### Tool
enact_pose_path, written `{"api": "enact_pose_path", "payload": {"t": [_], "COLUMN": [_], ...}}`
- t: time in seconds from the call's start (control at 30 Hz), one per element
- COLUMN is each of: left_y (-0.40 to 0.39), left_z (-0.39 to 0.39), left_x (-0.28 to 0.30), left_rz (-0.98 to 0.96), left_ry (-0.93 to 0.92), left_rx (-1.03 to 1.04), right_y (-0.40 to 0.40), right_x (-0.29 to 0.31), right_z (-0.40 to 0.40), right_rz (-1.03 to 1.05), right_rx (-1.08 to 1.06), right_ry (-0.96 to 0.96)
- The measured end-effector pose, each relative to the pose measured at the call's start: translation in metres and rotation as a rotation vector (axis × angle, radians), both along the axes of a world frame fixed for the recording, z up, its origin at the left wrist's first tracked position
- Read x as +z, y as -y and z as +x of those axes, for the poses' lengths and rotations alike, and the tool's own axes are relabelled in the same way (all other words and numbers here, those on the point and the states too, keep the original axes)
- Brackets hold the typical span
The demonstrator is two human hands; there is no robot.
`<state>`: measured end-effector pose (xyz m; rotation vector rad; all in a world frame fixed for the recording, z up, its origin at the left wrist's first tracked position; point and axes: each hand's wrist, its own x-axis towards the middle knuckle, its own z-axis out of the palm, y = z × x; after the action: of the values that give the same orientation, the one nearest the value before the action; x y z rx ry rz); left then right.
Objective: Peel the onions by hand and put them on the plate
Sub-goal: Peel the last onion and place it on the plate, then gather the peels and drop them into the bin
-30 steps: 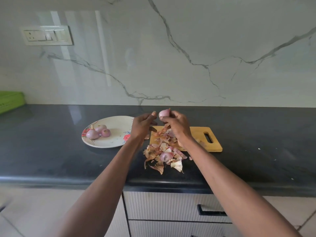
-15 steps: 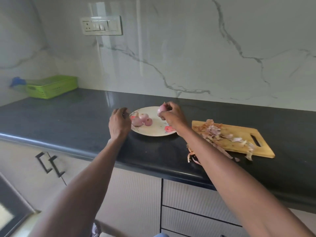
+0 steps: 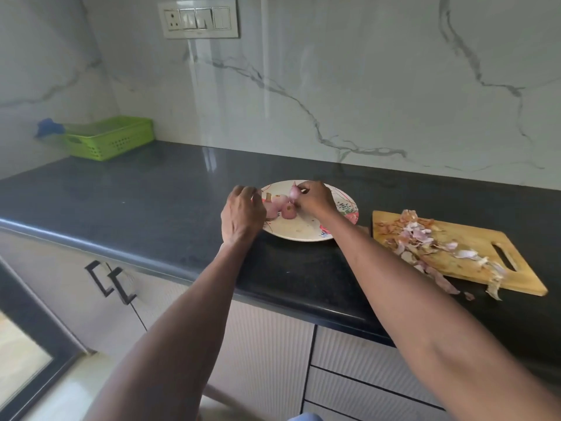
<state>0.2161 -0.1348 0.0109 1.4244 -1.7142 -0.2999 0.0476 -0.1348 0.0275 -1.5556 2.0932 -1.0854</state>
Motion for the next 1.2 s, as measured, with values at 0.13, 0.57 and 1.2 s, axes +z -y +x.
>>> {"api": "enact_pose_path", "payload": {"t": [0.13, 0.57, 1.2], "left_y": [-0.002, -0.028, -0.127], "left_z": [0.0, -0.004, -0.165], "left_x": [0.0, -0.001, 0.048], "left_rz": [-0.024, -0.202, 0.412], "left_ry": [-0.004, 0.038, 0.028], "left_rx": [0.001, -0.038, -0.315], "right_y": [0.001, -0.046, -0.226], "right_x": [-0.004, 0.019, 0.023], "right_z": [-0.003, -0.023, -0.205], "right_rz": [0.024, -0.098, -0.073], "right_rx": [-0.005, -0.046, -0.491], "right_ry": [0.017, 0.069, 0.029]}}
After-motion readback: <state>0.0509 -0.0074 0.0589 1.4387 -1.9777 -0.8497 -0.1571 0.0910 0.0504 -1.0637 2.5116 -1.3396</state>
